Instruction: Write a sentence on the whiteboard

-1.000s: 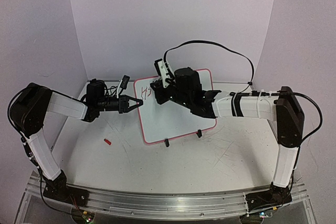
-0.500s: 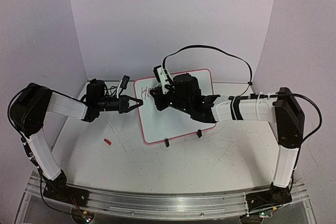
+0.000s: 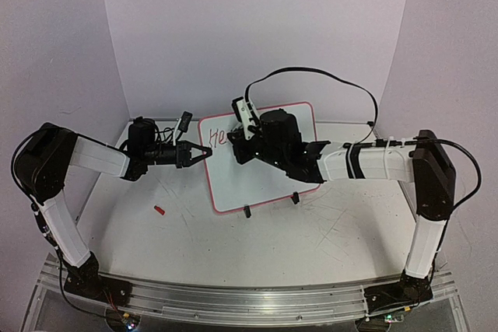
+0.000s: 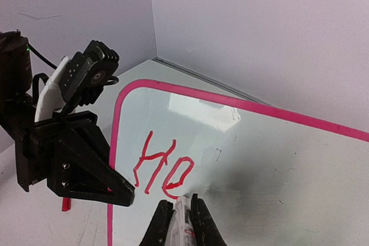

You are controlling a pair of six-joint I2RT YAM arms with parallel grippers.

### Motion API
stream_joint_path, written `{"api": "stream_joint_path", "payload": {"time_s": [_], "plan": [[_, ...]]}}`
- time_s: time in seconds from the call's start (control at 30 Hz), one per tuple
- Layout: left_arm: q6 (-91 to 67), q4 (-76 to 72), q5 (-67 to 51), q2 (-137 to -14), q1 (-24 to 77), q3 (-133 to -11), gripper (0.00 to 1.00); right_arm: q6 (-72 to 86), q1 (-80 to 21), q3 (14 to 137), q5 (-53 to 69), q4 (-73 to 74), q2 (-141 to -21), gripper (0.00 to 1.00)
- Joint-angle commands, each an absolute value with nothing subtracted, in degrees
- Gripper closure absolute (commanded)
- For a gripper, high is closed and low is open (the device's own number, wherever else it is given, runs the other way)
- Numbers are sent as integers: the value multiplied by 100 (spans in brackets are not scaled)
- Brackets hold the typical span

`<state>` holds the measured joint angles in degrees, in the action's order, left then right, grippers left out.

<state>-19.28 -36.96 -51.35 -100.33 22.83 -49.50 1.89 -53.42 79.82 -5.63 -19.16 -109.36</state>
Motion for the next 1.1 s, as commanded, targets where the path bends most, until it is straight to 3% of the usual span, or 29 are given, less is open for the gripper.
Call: {"api": "stream_joint_path", "payload": {"time_s": [0.0, 0.3, 1.07], "plan": [[-1327, -3653, -4743, -9957, 2261, -5132, 100, 63, -5261, 7888, -731, -2069, -10523, 100], [-1310, -3639, -4737, -9912, 2260, -5128, 100, 426, -4981, 7758, 56, -2258, -10460, 100], [-1318, -3614, -4785, -9958, 2267, -5174, 100, 167, -4958, 8109, -315, -2224, -10800, 100]]}}
